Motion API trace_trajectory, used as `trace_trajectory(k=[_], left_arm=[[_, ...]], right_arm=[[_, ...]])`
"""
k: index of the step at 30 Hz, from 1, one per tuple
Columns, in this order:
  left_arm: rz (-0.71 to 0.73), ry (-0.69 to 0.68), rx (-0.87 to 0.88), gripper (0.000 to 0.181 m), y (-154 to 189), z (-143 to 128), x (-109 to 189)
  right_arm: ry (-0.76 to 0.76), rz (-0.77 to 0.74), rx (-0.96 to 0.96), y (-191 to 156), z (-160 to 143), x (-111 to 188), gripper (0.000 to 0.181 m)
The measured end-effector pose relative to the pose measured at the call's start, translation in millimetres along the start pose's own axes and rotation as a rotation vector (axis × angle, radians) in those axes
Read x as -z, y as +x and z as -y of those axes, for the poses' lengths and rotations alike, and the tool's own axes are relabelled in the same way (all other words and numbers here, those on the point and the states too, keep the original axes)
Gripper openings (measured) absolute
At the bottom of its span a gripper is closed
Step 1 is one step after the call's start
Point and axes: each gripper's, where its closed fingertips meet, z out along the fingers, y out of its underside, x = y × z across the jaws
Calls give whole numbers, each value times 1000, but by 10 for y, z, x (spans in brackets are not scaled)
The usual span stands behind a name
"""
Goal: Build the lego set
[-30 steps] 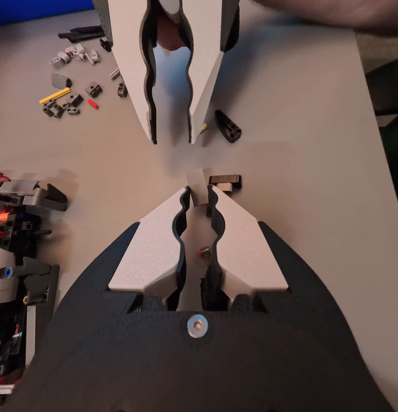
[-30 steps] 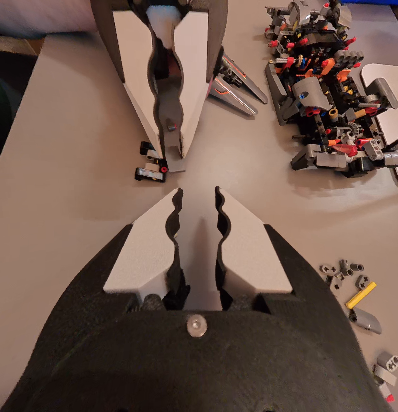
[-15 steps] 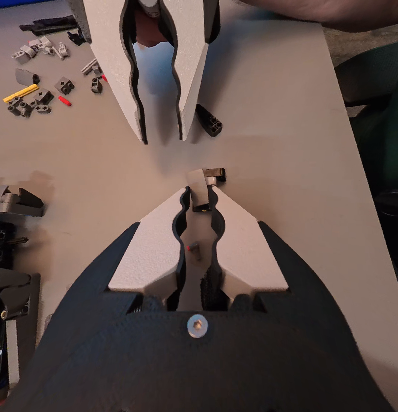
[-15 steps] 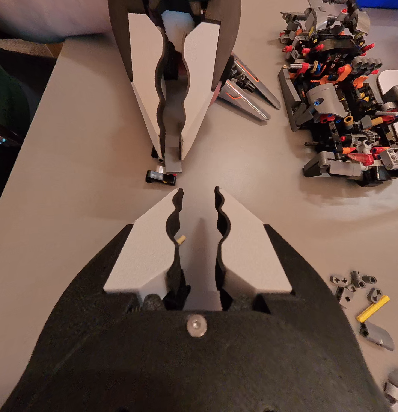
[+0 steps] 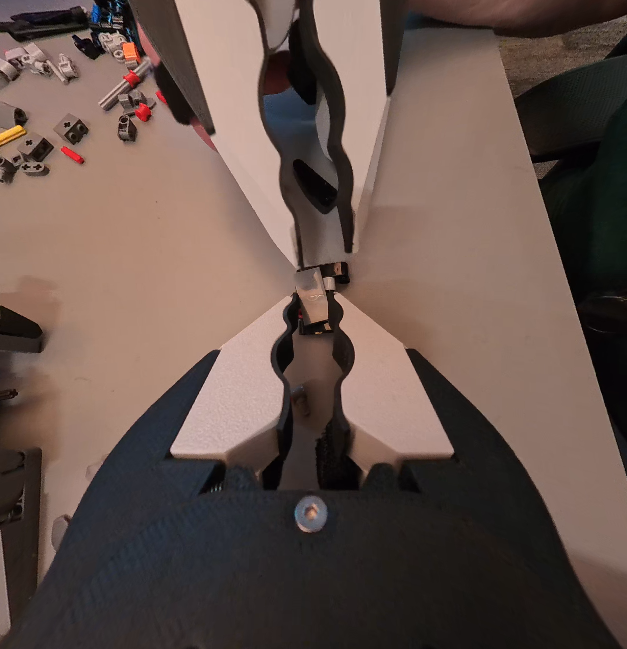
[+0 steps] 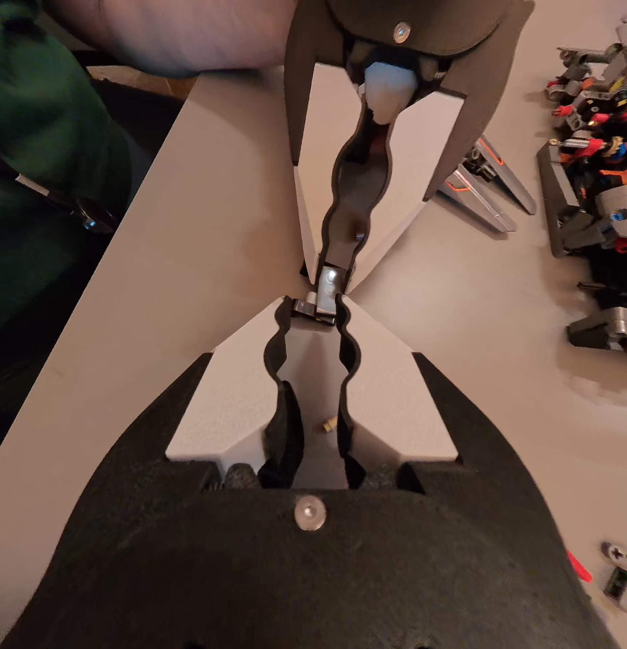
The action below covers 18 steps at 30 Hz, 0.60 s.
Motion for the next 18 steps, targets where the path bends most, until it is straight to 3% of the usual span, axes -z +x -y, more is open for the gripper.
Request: trace_trajectory(k=[18], left_arm=[[12,-17,16,15,-28,-31,10]], right_arm=[[-39,23,0,-56,-48,-131,23]])
